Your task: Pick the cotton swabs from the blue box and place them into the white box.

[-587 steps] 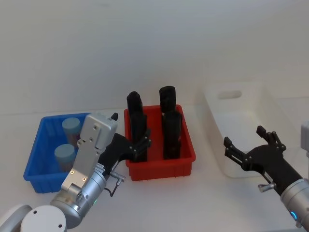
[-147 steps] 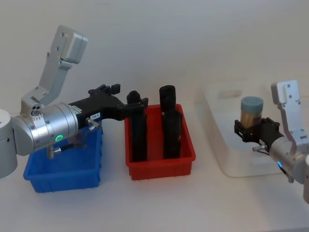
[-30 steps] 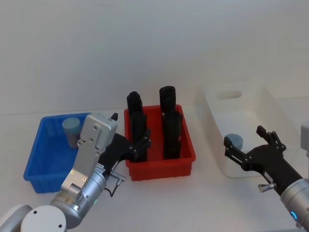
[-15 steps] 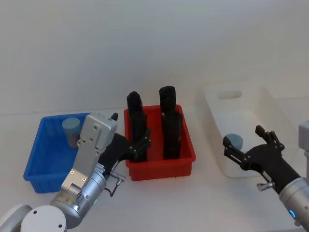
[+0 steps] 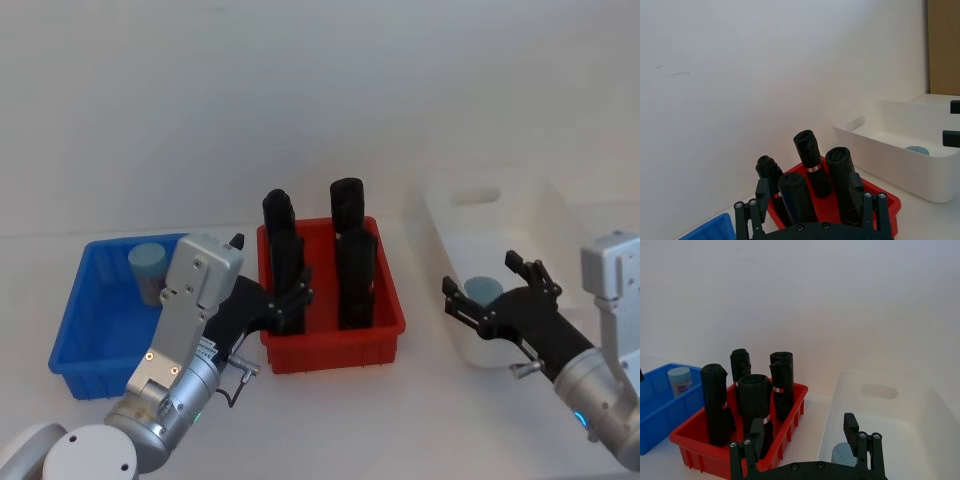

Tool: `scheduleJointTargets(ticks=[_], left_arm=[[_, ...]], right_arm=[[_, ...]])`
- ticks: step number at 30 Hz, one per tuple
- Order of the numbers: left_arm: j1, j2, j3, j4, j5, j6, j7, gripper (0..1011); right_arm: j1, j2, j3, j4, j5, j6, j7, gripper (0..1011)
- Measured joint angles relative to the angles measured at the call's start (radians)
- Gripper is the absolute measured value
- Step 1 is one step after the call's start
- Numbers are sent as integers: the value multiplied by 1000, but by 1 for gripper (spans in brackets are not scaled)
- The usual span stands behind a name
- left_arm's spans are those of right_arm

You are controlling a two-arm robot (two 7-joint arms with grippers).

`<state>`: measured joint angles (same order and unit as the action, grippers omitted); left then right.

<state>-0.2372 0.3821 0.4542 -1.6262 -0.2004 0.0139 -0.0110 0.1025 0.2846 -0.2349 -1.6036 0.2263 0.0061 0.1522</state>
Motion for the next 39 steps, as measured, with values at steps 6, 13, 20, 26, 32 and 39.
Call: scheduleJointTargets(ticks=[6,13,20,26,32,39], left_arm=[[0,0,0,0,0,0,0,1004],[0,0,0,0,0,0,0,1004],[0,0,0,0,0,0,0,1004],[0,0,0,0,0,0,0,1004],[0,0,0,0,0,0,0,1004],[0,0,0,0,0,0,0,1004]], right_arm=[[69,-30,-7,87,-30,-18,48,1001],[165,-71,-19,209,-63,-47,121,1001],[248,-106,-32,316,-85,-72,188,1001],[301,-129,-40,389,-94,-86,236,1001],[350,-150,-48,467,-96,-97,282,1001],[414,-178,-57,588,-100,-121,324,1001]])
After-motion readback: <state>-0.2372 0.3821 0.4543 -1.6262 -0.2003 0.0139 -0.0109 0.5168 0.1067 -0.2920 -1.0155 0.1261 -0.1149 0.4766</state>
